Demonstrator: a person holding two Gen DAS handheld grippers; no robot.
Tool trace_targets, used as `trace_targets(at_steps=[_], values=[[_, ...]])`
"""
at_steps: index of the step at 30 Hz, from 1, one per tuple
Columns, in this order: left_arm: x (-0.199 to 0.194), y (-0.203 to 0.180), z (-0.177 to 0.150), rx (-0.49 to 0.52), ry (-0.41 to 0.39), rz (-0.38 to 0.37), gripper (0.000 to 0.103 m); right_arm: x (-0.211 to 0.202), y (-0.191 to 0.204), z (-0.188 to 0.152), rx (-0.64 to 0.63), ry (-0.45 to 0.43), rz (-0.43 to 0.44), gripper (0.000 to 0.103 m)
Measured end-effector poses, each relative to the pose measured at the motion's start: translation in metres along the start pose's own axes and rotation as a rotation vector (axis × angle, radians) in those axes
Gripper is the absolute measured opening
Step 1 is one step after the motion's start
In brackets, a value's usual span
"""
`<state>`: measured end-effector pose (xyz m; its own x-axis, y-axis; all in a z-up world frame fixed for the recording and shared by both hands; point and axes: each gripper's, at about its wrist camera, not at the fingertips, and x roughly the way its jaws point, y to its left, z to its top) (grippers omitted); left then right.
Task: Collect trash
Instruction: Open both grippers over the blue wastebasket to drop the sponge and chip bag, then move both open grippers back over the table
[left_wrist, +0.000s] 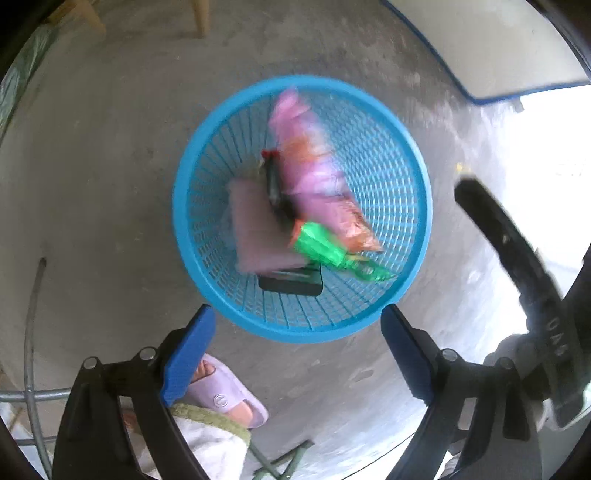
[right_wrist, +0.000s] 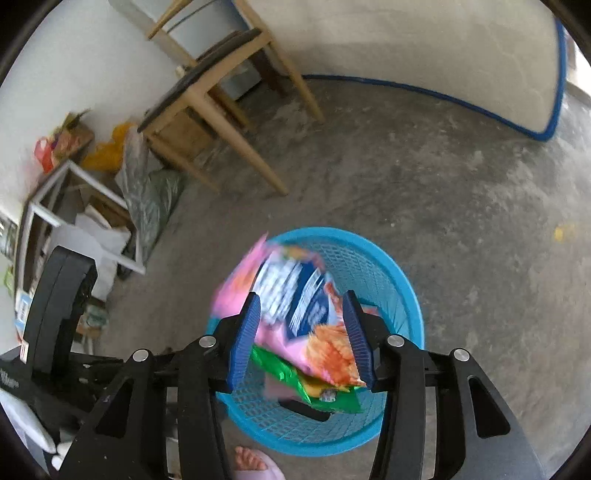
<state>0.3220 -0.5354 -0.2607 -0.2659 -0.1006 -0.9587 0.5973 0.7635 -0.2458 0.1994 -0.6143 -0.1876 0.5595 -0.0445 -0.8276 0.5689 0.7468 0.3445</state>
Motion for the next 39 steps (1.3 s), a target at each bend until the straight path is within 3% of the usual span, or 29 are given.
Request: trace_targets(at_steps=[5, 11, 16, 19, 24, 30, 34, 39], values=[[-0.035, 0.004, -0.004, -0.013, -0.076, -0.050, 0.088, -0.020, -0.001, 0.001, -0.004, -0.018, -0.016, 0.046], [-0.125, 0.008, -0.050, 0.058, -0.225, -0.135, 0.088, -0.050, 0.004, -0.016, 0.003, -0.058, 0.031, 0.046], [-0.206, 0.025, -0.117, 0.126, -0.425, -0.161, 0.088, -0.111, 0.024, -0.053, -0.022, -0.124, 0.062, 0.058], [-0.248, 0.046, -0.176, 0.120, -0.554, -0.198, 0.088, -0.143, 0.035, -0.078, -0.032, -0.149, 0.044, 0.066], [-0.279, 0.070, -0.268, 0.100, -0.750, -0.137, 0.088, -0.182, 0.055, -0.110, -0.068, -0.177, 0.015, 0.070], [-0.286, 0.104, -0.378, 0.041, -0.958, -0.123, 0.088, -0.205, 0.080, -0.120, -0.105, -0.178, 0.051, 0.071], [-0.286, 0.136, -0.428, -0.053, -1.028, -0.047, 0.088, -0.212, 0.113, -0.119, -0.153, -0.183, 0.100, 0.072], [-0.289, 0.190, -0.473, -0.205, -1.090, -0.005, 0.088, -0.208, 0.166, -0.123, -0.242, -0.166, 0.195, 0.072]])
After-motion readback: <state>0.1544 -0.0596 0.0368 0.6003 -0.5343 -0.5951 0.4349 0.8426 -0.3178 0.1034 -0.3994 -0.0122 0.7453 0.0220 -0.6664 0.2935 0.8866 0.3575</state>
